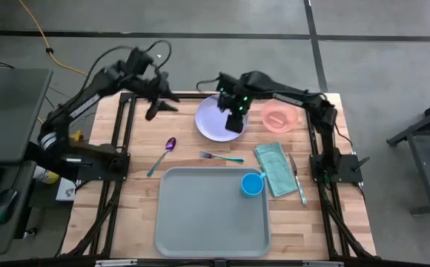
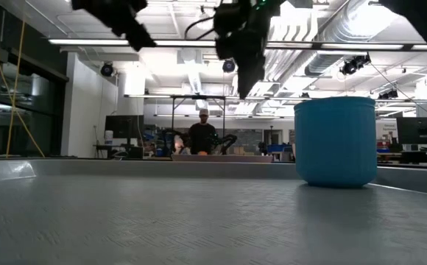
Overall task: Set up tray
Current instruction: Put the violet plate on the gray serving tray to the bottom left of the blue mug
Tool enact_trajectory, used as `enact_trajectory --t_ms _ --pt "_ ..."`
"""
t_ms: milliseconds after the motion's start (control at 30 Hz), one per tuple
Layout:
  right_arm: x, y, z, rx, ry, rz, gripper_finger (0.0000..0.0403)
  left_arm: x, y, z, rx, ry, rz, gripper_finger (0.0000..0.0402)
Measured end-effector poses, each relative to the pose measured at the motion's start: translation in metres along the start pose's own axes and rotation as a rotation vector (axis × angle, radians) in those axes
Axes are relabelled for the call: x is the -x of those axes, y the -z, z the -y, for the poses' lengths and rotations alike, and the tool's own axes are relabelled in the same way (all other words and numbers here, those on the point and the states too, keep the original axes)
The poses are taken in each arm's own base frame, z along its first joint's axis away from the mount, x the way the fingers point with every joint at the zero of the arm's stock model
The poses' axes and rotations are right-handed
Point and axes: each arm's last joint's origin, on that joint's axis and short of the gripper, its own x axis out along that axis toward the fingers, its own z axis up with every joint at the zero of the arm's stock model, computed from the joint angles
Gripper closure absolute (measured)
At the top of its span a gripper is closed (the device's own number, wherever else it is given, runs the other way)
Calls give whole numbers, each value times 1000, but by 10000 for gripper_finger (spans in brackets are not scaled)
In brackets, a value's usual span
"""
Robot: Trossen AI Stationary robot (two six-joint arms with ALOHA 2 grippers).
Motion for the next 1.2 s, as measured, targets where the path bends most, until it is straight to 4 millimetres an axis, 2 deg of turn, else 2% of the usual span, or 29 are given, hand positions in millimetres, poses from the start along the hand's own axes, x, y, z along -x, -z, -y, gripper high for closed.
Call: enact_trajectory --t_ms 200,467,633,833,1200 --pt "-43 -12 -19 55 -17 -64 231 4 35 31 61 -62 82 190" --pt "-69 -25 -35 56 85 -16 184 12 62 59 91 -149 146 190" --pt "-76 -32 -41 57 161 38 182 20 65 69 77 -195 166 190" --pt "-76 -38 -44 50 154 100 181 28 64 78 48 -205 195 190" --pt "-106 -44 -54 98 155 89 180 27 71 83 28 -180 133 190"
